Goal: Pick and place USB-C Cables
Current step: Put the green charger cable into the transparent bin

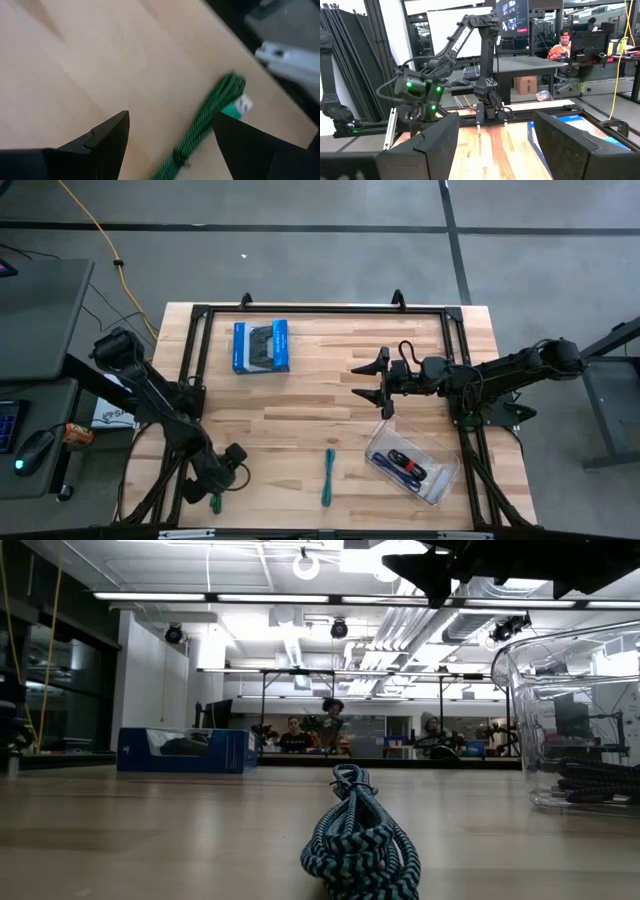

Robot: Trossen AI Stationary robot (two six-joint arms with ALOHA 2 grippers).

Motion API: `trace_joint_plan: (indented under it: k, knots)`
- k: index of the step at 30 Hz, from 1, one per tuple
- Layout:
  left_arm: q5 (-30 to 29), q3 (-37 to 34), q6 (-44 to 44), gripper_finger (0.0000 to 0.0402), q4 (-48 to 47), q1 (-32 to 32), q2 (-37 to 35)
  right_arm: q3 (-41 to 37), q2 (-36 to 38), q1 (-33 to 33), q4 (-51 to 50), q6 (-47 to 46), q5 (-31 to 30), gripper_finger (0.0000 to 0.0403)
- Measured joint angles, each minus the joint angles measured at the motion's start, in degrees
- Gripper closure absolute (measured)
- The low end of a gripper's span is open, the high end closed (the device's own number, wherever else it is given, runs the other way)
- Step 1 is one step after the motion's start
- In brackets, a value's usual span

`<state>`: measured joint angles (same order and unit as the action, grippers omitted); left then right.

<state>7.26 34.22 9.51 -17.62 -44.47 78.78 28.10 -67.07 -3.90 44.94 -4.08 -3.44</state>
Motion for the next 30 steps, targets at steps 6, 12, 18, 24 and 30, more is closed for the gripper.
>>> trace_joint_plan:
  k: [6,12,18,24,30]
  knots:
    - [-1.76,0.0,1.04,0.0133,-6.45,-1.96,0.42,0.02,0.0,0.0,-0.69,0.0,0.0,0.0153]
    - [-5.48,-0.8,-1.13,0.0133,-7.86,-2.58,0.44,0.02,0.0,0.0,-1.09,-0.12,0.0,0.0153]
    - [-5.17,-2.99,0.43,0.0133,-6.91,-2.58,0.29,0.02,-0.04,0.0,-1.48,-0.59,0.0,0.0153]
    - [-6.19,-3.51,-1.84,0.0133,-4.38,-2.58,0.35,0.02,-0.04,0.0,-1.54,-0.44,0.0,0.0153]
    - [-8.37,-3.56,-1.17,0.0133,-4.01,-2.65,0.44,0.02,-0.04,0.0,-2.08,-0.44,0.0,0.0153]
